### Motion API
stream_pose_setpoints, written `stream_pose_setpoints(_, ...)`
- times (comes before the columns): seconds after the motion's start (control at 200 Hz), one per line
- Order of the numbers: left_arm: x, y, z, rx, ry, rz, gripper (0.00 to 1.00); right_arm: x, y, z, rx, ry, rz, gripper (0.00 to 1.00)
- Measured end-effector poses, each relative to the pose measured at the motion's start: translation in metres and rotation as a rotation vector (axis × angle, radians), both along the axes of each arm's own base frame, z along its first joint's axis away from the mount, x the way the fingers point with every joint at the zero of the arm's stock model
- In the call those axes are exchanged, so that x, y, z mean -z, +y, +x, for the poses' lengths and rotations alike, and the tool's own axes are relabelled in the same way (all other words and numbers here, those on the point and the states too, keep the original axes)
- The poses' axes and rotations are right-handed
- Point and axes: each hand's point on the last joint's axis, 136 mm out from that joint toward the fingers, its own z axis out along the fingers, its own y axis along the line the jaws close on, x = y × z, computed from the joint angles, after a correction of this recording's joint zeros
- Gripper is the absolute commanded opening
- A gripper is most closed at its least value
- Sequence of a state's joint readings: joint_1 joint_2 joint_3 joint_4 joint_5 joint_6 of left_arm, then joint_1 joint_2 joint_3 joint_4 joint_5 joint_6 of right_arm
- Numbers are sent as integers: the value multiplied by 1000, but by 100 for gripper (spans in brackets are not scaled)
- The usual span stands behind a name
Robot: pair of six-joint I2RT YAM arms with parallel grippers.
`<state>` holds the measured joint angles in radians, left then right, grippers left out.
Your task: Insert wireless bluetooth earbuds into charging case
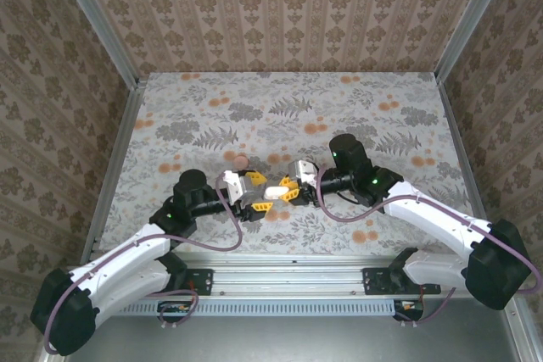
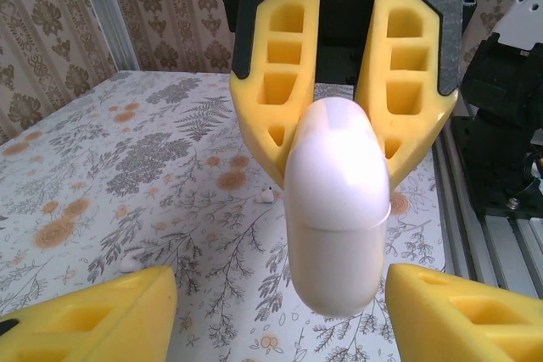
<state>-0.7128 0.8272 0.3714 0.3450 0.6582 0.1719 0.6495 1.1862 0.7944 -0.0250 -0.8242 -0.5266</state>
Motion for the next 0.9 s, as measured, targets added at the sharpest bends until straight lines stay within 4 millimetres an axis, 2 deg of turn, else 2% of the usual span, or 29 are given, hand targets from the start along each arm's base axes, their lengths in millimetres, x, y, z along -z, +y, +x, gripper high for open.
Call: stream_pose_setpoints(0.9, 7, -3, -2, 28, 30, 10, 63, -12, 7, 0, -26, 13, 62, 13)
